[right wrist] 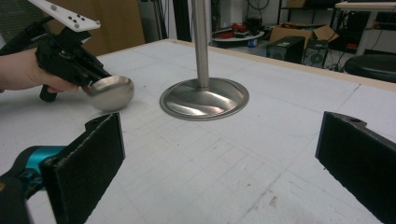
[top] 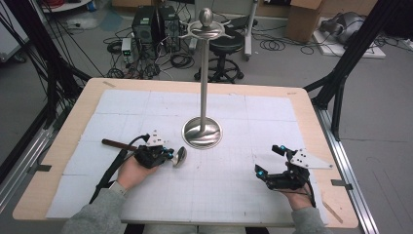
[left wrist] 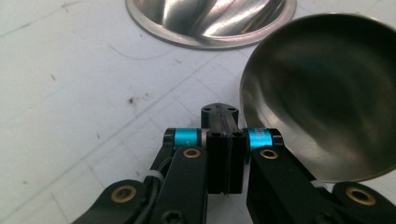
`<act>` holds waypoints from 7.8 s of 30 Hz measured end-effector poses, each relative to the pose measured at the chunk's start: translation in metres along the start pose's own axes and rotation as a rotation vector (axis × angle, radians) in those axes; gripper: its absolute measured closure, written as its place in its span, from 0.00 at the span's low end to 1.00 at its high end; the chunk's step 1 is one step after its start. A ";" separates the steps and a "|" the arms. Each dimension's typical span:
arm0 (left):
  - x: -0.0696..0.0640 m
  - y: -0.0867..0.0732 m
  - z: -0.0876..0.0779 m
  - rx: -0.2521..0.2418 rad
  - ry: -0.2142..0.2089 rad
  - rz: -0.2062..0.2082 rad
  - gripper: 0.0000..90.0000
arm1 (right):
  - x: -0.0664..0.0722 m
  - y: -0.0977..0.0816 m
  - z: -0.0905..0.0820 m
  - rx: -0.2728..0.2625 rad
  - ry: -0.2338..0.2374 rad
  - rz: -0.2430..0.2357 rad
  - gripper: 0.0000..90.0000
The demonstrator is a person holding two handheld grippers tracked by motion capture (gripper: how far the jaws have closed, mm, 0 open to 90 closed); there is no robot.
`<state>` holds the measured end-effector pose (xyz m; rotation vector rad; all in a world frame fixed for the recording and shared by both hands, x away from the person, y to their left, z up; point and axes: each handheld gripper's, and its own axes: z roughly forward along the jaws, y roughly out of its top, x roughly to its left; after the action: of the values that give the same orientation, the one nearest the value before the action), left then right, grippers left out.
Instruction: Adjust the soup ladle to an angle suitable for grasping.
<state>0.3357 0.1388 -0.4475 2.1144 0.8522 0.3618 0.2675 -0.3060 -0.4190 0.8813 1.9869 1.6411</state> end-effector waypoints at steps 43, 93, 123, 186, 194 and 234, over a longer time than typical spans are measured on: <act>-0.020 -0.039 -0.050 0.019 -0.091 0.055 1.00 | 0.000 0.000 0.002 0.008 0.004 0.005 0.00; -0.011 -0.076 -0.114 -0.035 -0.115 0.089 0.99 | -0.002 0.004 0.017 0.011 0.037 -0.001 0.00; 0.048 -0.103 -0.130 -0.012 0.130 -0.041 0.99 | -0.001 0.003 0.020 0.033 0.043 -0.008 0.00; 0.038 -0.057 -0.069 -0.023 0.044 -0.057 0.99 | 0.000 0.002 0.023 0.052 0.049 -0.022 0.00; 0.032 -0.052 -0.064 -0.013 0.038 -0.036 0.99 | 0.000 0.002 0.023 0.054 0.050 -0.022 0.00; 0.010 -0.030 -0.067 -0.060 0.028 -0.008 0.99 | 0.000 0.002 0.022 0.053 0.052 -0.013 0.00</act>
<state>0.2948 0.1978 -0.4292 2.0541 0.8548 0.4086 0.2825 -0.2901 -0.4216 0.8505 2.0756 1.6271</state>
